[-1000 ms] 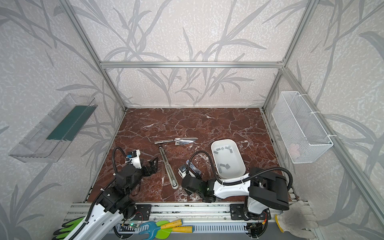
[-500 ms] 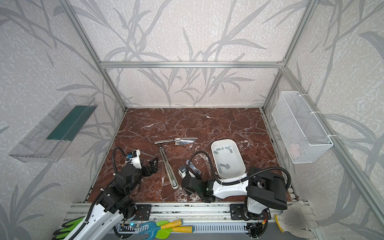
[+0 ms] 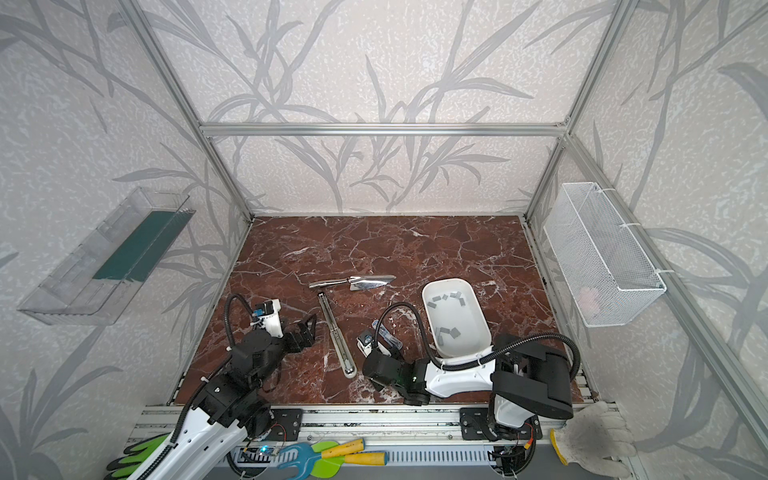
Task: Load the staples into the stapler
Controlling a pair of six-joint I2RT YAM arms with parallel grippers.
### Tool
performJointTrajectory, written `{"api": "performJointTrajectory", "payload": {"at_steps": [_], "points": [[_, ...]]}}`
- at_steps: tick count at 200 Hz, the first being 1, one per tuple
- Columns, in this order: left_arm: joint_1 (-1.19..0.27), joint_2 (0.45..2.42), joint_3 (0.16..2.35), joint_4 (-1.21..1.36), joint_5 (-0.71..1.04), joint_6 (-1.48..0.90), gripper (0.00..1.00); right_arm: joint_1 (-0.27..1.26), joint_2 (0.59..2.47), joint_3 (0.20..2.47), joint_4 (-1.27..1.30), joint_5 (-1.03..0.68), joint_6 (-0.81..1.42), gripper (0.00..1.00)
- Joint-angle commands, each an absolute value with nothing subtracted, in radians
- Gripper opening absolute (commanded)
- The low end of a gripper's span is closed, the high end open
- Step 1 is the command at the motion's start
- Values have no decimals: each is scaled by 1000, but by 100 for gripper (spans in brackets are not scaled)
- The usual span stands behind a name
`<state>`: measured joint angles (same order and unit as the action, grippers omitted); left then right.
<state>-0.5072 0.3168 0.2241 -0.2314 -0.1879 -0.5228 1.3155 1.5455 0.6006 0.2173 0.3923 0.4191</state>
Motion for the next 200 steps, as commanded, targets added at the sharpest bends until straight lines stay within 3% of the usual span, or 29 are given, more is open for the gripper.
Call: {"api": "performJointTrajectory", "payload": {"at_steps": [1, 89, 163, 200], "points": [[-505, 319, 216, -219, -194, -518, 99, 1315, 1547, 586, 219, 404, 431, 0], [-505, 319, 217, -220, -196, -518, 99, 1318, 1527, 575, 182, 377, 465, 6], [-504, 320, 217, -220, -194, -518, 99, 1320, 1429, 565, 150, 407, 451, 35], [-504, 320, 216, -221, -194, -518, 99, 1313, 1432, 600, 152, 429, 423, 39]]}}
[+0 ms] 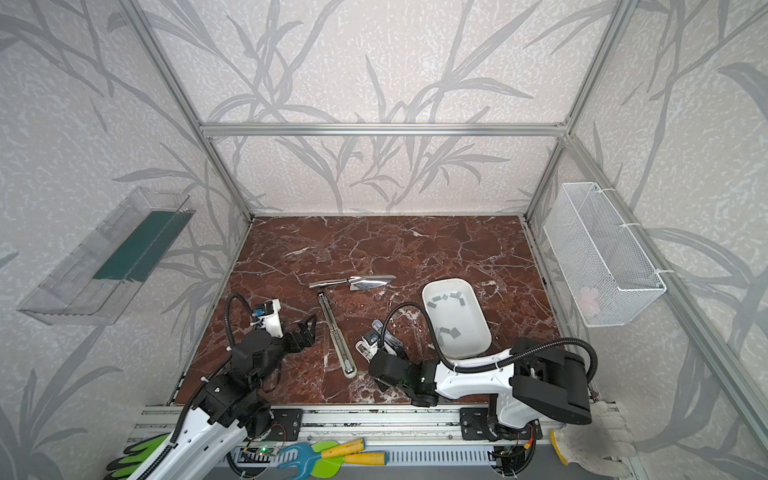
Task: Load the staples into the stapler
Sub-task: 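Lift the right gripper and move it over the white tray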
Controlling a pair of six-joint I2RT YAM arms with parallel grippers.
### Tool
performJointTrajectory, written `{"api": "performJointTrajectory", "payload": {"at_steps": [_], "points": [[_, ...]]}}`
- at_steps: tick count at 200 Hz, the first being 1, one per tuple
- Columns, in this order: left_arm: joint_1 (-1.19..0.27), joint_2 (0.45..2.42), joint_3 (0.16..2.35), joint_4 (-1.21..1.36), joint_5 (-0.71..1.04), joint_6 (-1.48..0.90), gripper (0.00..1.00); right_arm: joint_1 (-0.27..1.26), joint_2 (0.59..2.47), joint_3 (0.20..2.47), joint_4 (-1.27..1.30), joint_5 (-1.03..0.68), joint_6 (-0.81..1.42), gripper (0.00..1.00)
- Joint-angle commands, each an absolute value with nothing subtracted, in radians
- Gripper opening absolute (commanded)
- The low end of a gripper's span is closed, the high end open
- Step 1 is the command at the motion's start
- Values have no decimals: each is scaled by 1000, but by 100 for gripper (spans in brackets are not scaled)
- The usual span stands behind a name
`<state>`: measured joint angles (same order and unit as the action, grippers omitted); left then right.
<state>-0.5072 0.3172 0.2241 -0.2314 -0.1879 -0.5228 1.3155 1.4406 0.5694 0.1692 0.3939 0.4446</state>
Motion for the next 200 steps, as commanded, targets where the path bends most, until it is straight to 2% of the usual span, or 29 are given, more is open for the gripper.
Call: {"api": "performJointTrajectory", "payload": {"at_steps": [1, 28, 81, 101, 123, 141, 159, 181, 200], "points": [[-504, 320, 217, -221, -194, -518, 99, 1313, 1433, 601, 152, 429, 423, 39], [-504, 319, 217, -219, -196, -518, 99, 1297, 1477, 625, 144, 429, 420, 34], [-504, 325, 217, -213, -197, -516, 99, 1294, 1477, 621, 125, 442, 414, 34], [-505, 329, 216, -213, -197, -516, 99, 1288, 1395, 631, 63, 497, 399, 34], [-504, 335, 217, -210, -192, -515, 99, 1260, 1261, 644, -25, 679, 368, 36], [-504, 340, 217, -205, -190, -516, 99, 1125, 1154, 677, -219, 724, 439, 34], [-505, 349, 218, -196, -180, -513, 99, 910, 1055, 661, -355, 707, 544, 33], [-504, 363, 221, -193, -185, -514, 99, 666, 966, 579, -319, 536, 579, 33], [-504, 372, 222, -191, -179, -514, 99, 546, 977, 551, -274, 456, 572, 33]]}}
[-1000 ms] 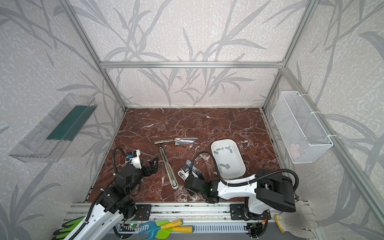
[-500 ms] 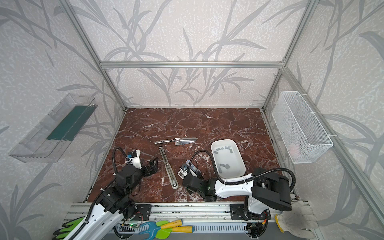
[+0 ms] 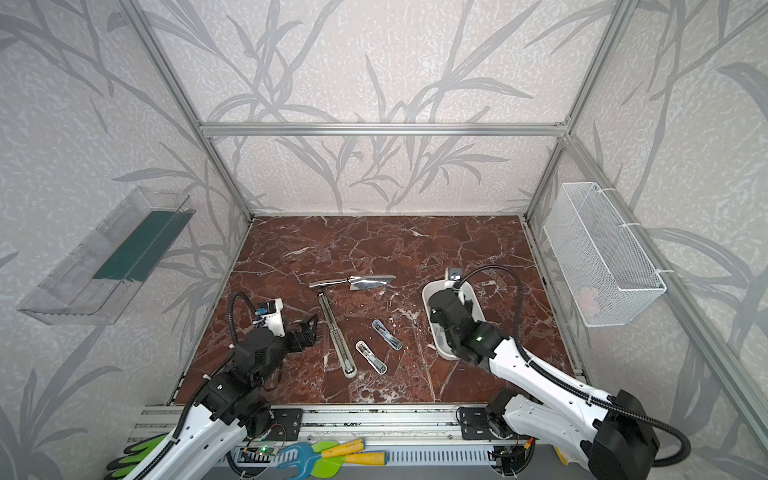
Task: Load the staples into the stapler
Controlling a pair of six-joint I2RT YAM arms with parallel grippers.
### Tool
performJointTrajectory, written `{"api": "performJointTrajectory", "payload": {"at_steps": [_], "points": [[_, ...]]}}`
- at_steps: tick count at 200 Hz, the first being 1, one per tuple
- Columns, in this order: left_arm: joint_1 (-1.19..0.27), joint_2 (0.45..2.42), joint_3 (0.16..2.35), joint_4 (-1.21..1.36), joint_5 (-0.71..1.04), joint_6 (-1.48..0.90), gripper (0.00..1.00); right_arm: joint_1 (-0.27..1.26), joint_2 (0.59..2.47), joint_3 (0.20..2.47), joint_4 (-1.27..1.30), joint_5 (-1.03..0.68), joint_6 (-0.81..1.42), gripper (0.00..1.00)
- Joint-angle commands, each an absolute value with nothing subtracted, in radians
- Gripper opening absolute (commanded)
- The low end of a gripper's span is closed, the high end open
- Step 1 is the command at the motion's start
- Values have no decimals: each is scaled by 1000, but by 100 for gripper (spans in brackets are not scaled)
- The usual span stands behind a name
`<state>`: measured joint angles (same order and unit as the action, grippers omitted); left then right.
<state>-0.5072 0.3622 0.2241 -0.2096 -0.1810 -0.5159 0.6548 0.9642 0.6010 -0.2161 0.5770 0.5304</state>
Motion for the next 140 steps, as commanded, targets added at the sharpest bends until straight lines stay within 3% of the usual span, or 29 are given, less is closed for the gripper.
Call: {"api": "performJointTrajectory", "payload": {"at_steps": [1, 81, 140], "points": [[-505, 373, 222, -190, -178, -514, 99, 542, 980, 551, -274, 456, 572, 33], [-504, 376, 222, -189, -182, -513, 99, 347, 1370, 679, -198, 252, 571, 36], [-504, 370, 222, -194, -173, -515, 99, 308, 1524, 774, -215, 269, 626, 39]]}}
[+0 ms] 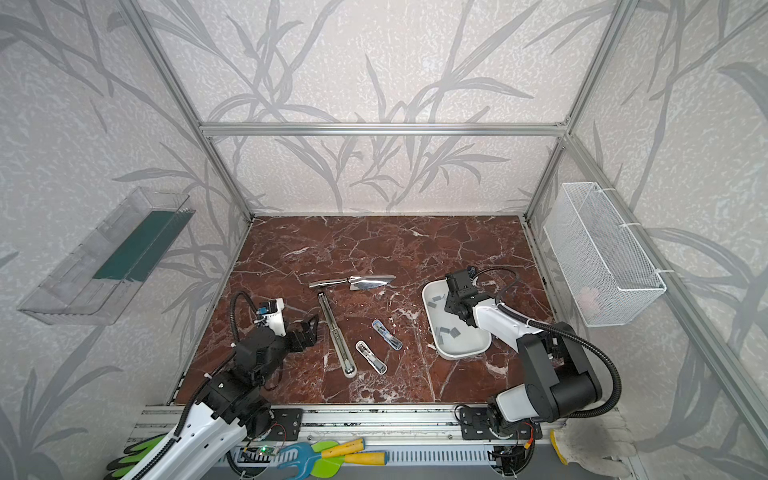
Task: Load the staples into the stapler
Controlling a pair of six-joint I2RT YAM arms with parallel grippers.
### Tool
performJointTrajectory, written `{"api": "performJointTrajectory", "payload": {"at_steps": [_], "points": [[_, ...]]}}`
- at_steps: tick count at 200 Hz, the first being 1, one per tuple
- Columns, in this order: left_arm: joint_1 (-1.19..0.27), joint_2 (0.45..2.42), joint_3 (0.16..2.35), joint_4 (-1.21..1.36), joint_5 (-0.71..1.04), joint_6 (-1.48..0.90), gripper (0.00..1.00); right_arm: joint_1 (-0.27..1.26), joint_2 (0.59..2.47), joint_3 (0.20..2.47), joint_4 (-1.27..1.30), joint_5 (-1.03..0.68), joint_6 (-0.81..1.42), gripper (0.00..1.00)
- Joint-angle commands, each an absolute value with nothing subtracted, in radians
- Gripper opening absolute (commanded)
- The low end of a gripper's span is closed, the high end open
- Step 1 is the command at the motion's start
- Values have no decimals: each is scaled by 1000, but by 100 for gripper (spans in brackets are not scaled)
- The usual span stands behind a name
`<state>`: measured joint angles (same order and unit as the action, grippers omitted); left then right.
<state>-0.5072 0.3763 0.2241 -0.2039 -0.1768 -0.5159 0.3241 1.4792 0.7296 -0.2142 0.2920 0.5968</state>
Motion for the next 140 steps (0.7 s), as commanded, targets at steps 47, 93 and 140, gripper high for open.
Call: {"api": "performJointTrajectory", "payload": {"at_steps": [47, 93, 140], "points": [[-504, 362, 221, -195, -167, -514, 99, 298, 1623, 859, -272, 241, 619, 45], [-505, 363, 221, -195, -166, -515, 99, 295, 1687, 900, -289, 239, 622, 47], [-504, 363, 221, -195, -167, -515, 99, 295, 1660, 884, -296, 292, 676, 51]]}}
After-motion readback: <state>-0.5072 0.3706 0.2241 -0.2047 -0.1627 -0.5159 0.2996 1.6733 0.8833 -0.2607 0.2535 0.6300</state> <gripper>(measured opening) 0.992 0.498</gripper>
